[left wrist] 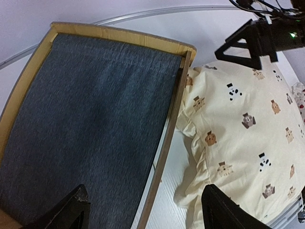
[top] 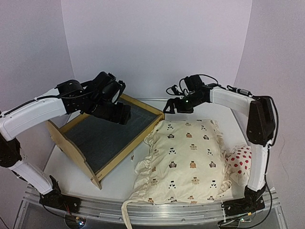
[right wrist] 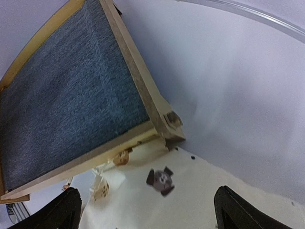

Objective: Set up the pet bed

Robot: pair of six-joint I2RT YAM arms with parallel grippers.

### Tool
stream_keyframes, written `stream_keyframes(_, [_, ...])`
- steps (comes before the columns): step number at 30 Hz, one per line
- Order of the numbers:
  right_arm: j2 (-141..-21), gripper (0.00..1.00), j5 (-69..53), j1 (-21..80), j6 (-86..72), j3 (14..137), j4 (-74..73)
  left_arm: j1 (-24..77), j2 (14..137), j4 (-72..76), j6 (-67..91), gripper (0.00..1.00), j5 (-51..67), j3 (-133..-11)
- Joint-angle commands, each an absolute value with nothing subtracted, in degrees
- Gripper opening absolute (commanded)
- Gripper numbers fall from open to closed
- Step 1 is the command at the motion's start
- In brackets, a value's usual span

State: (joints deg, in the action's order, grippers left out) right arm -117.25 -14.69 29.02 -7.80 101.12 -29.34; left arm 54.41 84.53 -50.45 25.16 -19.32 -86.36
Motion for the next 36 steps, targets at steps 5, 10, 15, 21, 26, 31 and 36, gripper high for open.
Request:
stream_keyframes(5, [-132.09,0.96,-10.42,33.54,4.04,118.84,-28.74,55.58,74.42,-61.13,35.65,0.80,-22.79,-80.81])
stream_keyframes(10, [-140.00,0.88,-3.61,34.20,6.66,127.68,-28.03,55.63,71.47,-60.48,36.93,0.78,-22.28,-77.46])
stream_keyframes(15, [-146.92,0.73,-1.96,34.22,6.91,135.65,-26.82,55.63,69.89,-59.09,36.69,0.77,-22.33,-75.08])
stream_keyframes(21, [-150.20,0.38,-0.04,34.14,6.52,136.35,-23.28,55.60,69.43,-58.48,36.98,0.74,-23.97,-73.87])
stream_keyframes(26, [-148.06,0.00,4.21,34.10,6.04,130.50,-19.58,55.59,69.15,-57.41,37.24,0.73,-24.35,-73.10])
stream_keyframes(31, [-144.93,0.00,13.43,33.99,5.16,125.37,-17.54,55.62,70.74,-56.53,36.14,0.74,-25.42,-74.76])
stream_keyframes(36, [-139.52,0.00,22.43,32.63,0.57,117.48,-16.80,55.55,73.90,-55.31,34.45,0.78,-30.33,-78.29])
